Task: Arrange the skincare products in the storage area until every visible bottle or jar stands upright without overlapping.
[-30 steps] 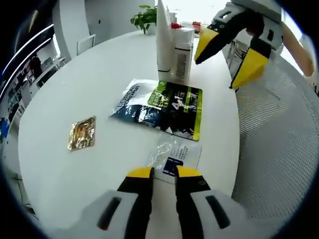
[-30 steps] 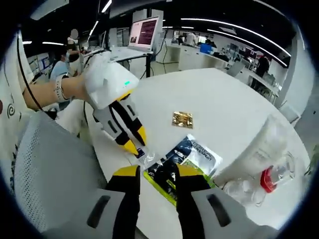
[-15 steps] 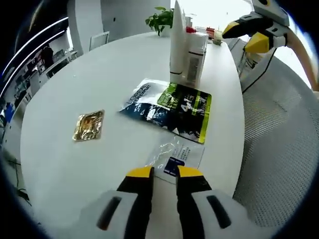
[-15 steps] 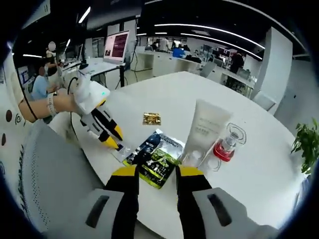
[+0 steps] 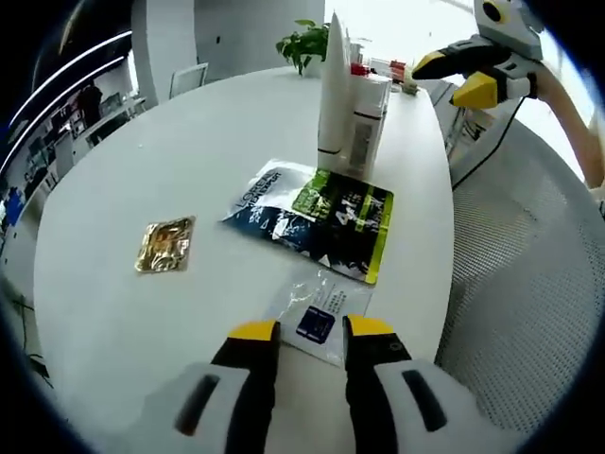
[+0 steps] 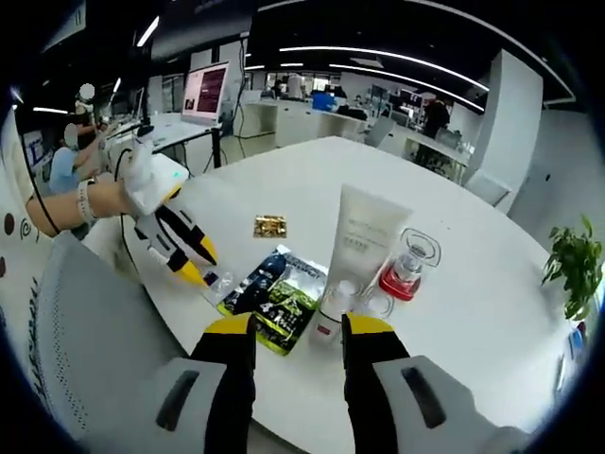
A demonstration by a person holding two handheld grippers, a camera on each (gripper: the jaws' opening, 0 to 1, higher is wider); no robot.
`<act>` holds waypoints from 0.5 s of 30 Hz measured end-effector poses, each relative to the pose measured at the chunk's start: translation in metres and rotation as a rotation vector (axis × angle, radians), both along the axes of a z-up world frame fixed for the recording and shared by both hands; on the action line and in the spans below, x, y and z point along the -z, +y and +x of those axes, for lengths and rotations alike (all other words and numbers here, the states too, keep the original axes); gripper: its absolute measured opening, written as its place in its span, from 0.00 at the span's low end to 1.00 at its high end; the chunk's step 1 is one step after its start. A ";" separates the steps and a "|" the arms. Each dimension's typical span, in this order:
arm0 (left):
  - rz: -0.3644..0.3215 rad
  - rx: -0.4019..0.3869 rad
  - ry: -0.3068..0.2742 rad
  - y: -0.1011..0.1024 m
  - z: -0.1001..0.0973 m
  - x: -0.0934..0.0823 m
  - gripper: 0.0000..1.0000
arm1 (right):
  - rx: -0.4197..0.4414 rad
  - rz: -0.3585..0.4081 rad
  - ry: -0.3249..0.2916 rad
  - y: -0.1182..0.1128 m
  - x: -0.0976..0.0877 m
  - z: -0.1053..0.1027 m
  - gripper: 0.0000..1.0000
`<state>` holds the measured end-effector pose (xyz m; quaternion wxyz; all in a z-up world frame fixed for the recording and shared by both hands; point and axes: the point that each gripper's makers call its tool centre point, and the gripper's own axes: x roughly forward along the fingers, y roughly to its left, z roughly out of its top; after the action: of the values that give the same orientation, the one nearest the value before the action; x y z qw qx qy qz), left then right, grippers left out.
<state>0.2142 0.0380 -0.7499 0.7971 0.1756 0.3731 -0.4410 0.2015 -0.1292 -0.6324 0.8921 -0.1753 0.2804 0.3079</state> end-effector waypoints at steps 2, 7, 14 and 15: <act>-0.006 -0.002 -0.009 0.000 -0.002 -0.003 0.27 | 0.016 -0.004 -0.011 -0.003 -0.001 0.001 0.43; -0.033 -0.048 -0.054 0.005 0.004 -0.019 0.35 | 0.054 -0.005 -0.011 -0.014 -0.001 0.002 0.51; -0.095 -0.104 -0.094 0.006 0.000 -0.052 0.47 | 0.065 -0.004 -0.010 -0.018 -0.002 0.005 0.60; -0.096 -0.112 -0.104 0.007 0.000 -0.056 0.50 | 0.066 -0.005 -0.011 -0.019 -0.002 0.005 0.63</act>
<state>0.2142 0.0449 -0.6942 0.8462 0.1390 0.3189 -0.4036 0.2062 -0.1478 -0.6305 0.9028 -0.1699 0.2821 0.2765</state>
